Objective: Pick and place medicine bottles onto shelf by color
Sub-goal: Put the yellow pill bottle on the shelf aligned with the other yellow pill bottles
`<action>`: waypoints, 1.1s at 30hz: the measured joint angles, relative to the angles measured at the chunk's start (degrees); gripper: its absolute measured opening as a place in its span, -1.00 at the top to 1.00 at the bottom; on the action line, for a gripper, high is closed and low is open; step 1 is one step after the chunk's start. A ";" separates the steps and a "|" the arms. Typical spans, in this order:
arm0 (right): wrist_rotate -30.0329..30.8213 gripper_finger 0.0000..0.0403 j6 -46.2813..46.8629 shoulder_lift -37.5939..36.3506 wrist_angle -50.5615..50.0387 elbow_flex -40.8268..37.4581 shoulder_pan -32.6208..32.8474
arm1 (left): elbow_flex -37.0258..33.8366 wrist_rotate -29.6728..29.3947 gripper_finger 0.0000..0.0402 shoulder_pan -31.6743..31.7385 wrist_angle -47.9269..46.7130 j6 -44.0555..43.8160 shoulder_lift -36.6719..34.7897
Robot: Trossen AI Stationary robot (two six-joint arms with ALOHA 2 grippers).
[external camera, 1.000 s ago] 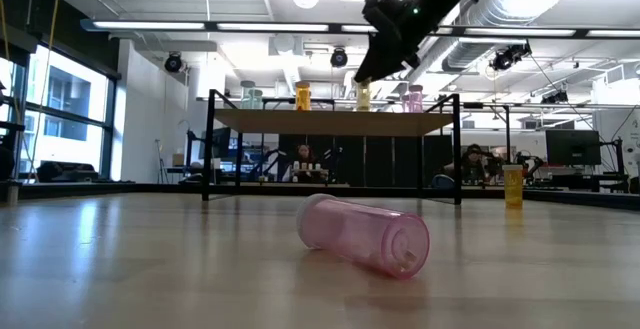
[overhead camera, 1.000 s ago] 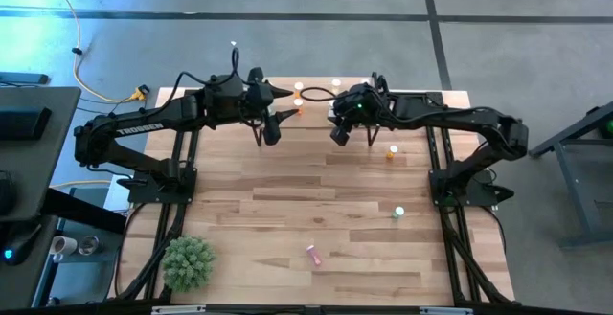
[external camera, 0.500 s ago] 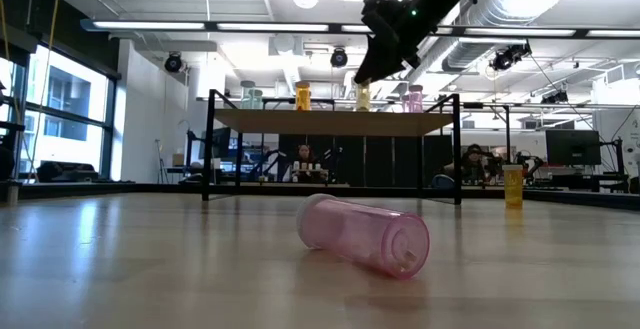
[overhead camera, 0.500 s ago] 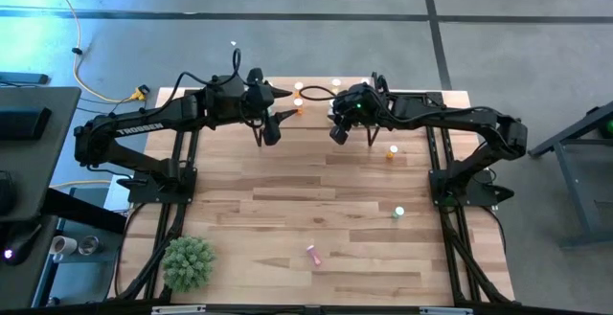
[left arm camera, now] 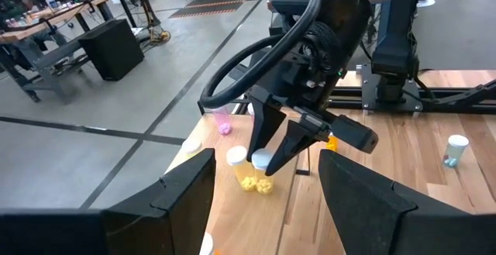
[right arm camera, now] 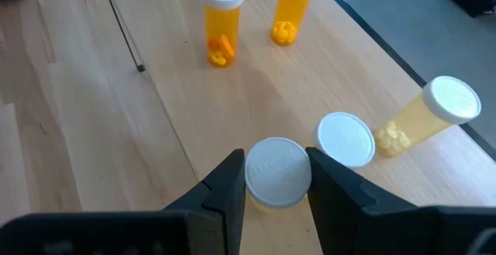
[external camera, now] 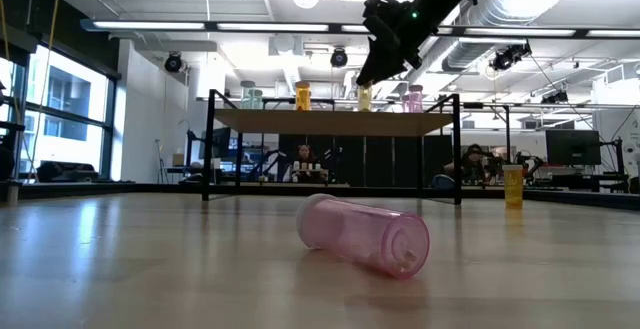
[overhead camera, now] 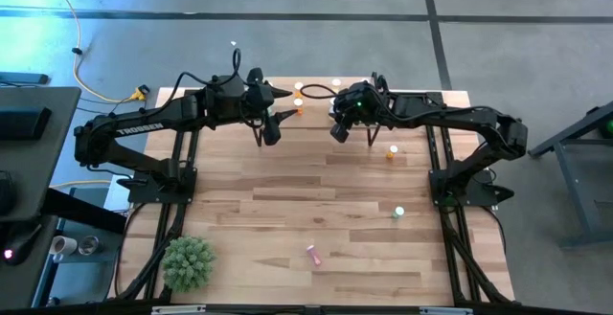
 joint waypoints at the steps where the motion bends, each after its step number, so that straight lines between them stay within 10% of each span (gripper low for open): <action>1: 0.00 0.48 -0.01 0.00 0.00 0.00 0.00 | 0.00 0.00 -0.09 0.02 0.00 0.02 0.00; 33: -3.14 0.48 5.28 -0.15 -2.68 0.13 0.24 | 0.00 0.04 -0.09 0.02 -0.02 -0.02 0.00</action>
